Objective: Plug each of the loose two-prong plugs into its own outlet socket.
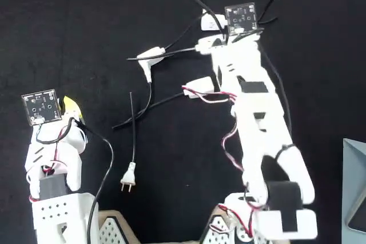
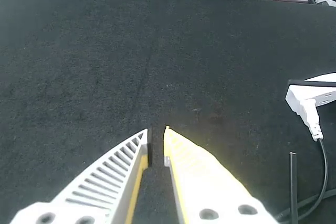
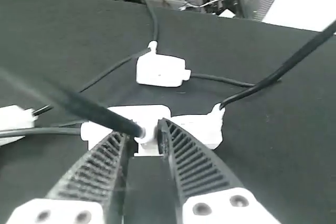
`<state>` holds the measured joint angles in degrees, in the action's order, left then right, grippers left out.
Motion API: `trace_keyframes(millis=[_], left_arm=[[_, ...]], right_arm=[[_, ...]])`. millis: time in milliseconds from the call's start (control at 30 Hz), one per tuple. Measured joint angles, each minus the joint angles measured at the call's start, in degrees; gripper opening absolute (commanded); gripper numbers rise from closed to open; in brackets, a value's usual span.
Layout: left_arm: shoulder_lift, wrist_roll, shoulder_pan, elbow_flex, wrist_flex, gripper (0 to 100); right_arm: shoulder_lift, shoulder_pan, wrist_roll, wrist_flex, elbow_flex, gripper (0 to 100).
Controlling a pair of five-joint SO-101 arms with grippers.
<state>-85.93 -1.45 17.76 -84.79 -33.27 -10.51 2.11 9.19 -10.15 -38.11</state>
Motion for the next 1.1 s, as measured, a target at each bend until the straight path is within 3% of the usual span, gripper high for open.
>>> trace_keyframes(millis=[167,367,533,733,833,933,1100], left_arm=[[0.0,0.0,0.0,0.0,0.0,6],[0.0,0.0,0.0,0.0,0.0,7],[0.0,0.0,0.0,0.0,0.0,7],[0.0,0.0,-0.7,0.0,0.0,7],[0.0,-0.5,-4.7,0.0,0.0,7],[0.0,-5.7,-9.4,0.0,-0.9,7],[0.0,-10.2,-14.3,4.1,-9.6,7]], right_arm=[[3.4,-1.0,0.0,3.8,0.0,14.9],[3.6,-1.0,-0.1,2.5,0.0,15.2],[-2.5,-1.1,-0.1,-5.1,-0.2,14.7],[-18.5,-1.1,-5.1,-19.5,-6.7,3.5],[-27.2,-1.1,-7.2,-26.5,-9.2,2.1],[-34.5,-2.2,-7.7,-31.8,-12.3,2.1],[-41.9,-8.3,-7.8,-34.8,-18.9,2.1]])
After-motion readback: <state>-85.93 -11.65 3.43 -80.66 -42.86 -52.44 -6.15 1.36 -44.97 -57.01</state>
